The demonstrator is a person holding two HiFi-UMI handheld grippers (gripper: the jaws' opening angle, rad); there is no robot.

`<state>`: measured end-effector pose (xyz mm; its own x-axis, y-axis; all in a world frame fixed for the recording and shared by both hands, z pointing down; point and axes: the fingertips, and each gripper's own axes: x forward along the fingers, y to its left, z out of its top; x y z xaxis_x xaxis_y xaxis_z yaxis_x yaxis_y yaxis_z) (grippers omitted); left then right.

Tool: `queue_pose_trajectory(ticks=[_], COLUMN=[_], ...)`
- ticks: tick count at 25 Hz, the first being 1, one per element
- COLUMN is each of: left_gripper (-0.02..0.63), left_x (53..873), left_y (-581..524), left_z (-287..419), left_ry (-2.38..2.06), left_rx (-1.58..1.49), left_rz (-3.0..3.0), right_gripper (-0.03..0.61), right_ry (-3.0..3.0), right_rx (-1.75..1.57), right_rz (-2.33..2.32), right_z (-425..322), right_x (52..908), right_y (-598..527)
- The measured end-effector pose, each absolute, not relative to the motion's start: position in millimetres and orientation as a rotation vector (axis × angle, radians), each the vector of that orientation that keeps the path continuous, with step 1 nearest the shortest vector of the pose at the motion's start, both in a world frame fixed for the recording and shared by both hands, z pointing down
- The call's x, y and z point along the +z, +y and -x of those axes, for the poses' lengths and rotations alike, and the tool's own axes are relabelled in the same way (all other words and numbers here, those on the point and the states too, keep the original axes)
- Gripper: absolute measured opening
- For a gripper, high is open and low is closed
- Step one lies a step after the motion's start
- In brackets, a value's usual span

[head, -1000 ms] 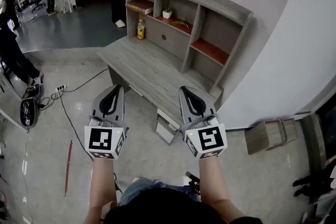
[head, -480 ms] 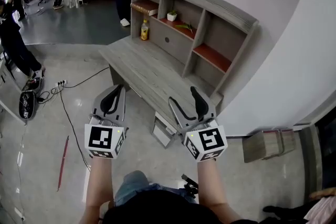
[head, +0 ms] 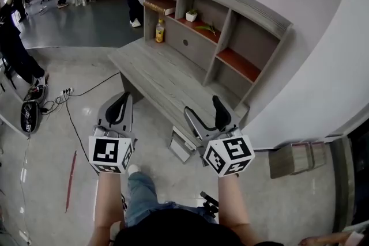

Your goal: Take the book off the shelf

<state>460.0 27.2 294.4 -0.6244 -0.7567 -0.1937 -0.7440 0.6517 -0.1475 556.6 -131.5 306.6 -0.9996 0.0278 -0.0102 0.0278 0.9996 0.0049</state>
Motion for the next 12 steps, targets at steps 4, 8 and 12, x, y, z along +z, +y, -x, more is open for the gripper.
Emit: queue_pose_trajectory(ticks=[4,8,12], left_gripper=[0.011,0.011,0.011], left_x=[293,290,287], left_y=[30,37,43], left_z=[-418,-362,-298], left_ry=[2.624,2.615,2.61], left_rx=[-0.072,-0.062,-0.047], left_rz=[1.216,1.22,1.229], right_gripper=[0.368,0.367,0.367], right_ry=[3.165,3.162,3.161], right_rx=[0.033,0.042,0.06], right_rz=[0.033,0.069,0.101], right_z=[-514,-460,-400], right_x=[312,309,309], right_y=[-136,-132,-127])
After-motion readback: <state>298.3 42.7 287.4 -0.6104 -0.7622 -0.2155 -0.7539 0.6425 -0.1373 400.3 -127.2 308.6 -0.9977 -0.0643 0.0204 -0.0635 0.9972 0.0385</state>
